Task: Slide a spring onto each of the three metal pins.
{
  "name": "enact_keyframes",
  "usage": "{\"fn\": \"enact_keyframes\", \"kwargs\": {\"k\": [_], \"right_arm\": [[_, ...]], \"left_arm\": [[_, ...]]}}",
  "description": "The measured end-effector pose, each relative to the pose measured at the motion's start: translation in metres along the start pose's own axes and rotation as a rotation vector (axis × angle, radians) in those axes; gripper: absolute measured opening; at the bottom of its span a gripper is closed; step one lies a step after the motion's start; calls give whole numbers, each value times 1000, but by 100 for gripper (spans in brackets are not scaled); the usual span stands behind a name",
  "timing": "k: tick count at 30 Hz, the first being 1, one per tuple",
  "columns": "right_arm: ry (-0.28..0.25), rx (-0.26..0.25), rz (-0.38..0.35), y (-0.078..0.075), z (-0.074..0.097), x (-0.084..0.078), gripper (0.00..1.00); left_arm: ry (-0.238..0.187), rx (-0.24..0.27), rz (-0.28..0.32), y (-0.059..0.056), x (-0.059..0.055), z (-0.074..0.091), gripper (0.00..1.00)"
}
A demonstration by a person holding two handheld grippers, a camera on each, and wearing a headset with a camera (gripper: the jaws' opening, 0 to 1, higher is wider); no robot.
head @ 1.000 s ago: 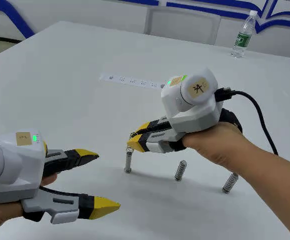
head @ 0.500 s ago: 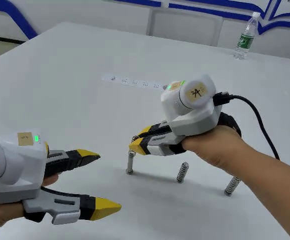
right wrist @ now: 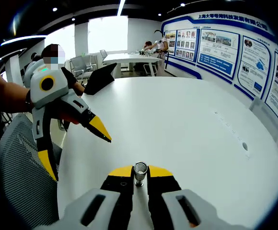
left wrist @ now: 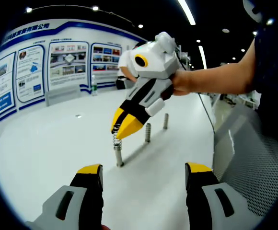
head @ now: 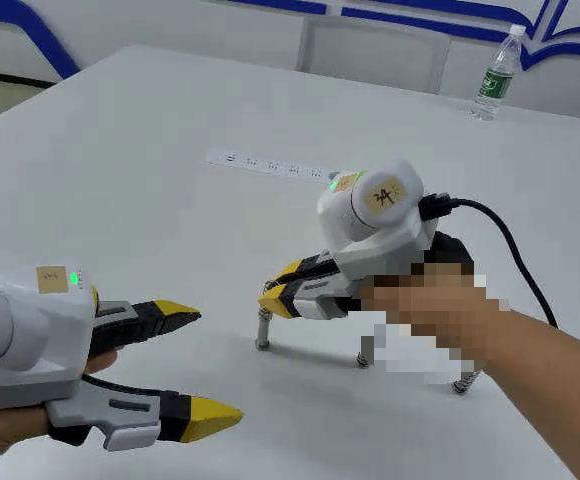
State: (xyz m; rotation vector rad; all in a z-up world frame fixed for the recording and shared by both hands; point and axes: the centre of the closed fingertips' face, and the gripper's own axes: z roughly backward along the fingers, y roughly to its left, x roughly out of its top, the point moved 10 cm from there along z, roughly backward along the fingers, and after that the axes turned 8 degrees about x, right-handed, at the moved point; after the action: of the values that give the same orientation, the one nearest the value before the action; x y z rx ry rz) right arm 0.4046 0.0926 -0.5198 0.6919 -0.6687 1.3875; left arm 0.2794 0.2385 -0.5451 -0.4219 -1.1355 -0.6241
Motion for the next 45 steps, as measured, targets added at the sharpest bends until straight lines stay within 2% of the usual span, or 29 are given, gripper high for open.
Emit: {"fn": "enact_keyframes", "kwargs": {"k": [19, 24, 36, 45], "right_arm": [[35, -6, -17, 1, -19, -15, 12], [43, -26, -22, 1, -22, -17, 12], [98, -31, -11, 3, -30, -26, 12], [89, -33, -18, 2, -31, -26, 12]], "left_arm": [[4, 0, 1, 0, -2, 0, 70], [5, 1, 1, 0, -2, 0, 70], [7, 2, -1, -1, -1, 0, 70], [7, 2, -1, -1, 0, 1, 70]]}}
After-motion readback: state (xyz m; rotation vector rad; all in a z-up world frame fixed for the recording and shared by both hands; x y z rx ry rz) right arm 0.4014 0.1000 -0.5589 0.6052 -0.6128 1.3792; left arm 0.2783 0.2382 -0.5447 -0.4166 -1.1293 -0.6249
